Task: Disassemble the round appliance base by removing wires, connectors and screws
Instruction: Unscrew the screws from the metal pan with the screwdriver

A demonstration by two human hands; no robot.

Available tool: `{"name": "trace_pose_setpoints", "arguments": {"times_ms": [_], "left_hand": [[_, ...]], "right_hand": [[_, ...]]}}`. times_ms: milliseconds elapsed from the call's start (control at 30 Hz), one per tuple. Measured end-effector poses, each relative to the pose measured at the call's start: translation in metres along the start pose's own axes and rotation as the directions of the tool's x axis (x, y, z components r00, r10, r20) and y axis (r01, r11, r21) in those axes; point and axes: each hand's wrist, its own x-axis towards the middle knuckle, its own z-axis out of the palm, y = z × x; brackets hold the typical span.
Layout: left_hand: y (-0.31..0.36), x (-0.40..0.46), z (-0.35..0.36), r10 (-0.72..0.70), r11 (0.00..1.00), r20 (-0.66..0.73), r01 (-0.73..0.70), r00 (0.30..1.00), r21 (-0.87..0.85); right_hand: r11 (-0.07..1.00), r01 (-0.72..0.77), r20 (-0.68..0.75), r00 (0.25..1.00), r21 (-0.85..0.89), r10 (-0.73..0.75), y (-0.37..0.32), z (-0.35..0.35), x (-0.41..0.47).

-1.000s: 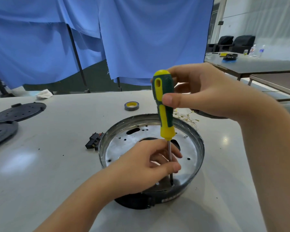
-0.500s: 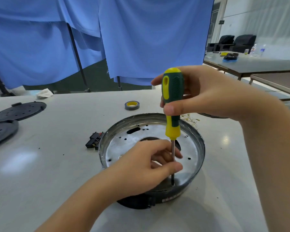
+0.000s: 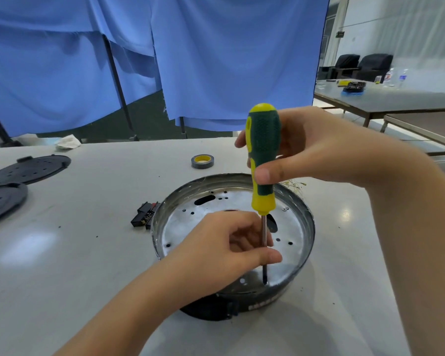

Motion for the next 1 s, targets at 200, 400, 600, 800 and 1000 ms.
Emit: {"name": "trace_pose_setpoints", "arguments": {"times_ms": [200, 400, 600, 800, 1000], "left_hand": [[0.0053, -0.0027, -0.0035, -0.014, 0.988, 0.114, 0.031, 0.993, -0.153], [0.0022, -0.0008, 0.0001, 0.015, 0.999, -0.042, -0.014, 0.999, 0.033], [0.0029, -0.0027, -0.0032, 0.02, 0.993, 0.12, -0.006, 0.993, -0.119], [0.0001, -0.0006, 0.0006, 0.016, 1.0, -0.017, -0.016, 1.0, 0.018], [0.0028, -0.0024, -0.0039, 0.021, 0.993, 0.13, -0.006, 0.991, -0.116]], "right_hand": [[0.99, 0.008, 0.133, 0.991, 0.143, -0.027, -0.0003, -0.0062, -0.0062], [0.999, -0.004, 0.04, 0.999, 0.038, 0.003, 0.0016, -0.0032, 0.0], [0.993, -0.011, 0.143, 0.99, 0.117, -0.006, 0.0008, -0.0085, -0.0082], [1.0, -0.007, 0.085, 0.996, 0.027, 0.005, -0.0001, -0.0043, -0.003], [0.989, 0.006, 0.081, 0.997, 0.15, -0.018, 0.0057, -0.0098, -0.0048]]}}
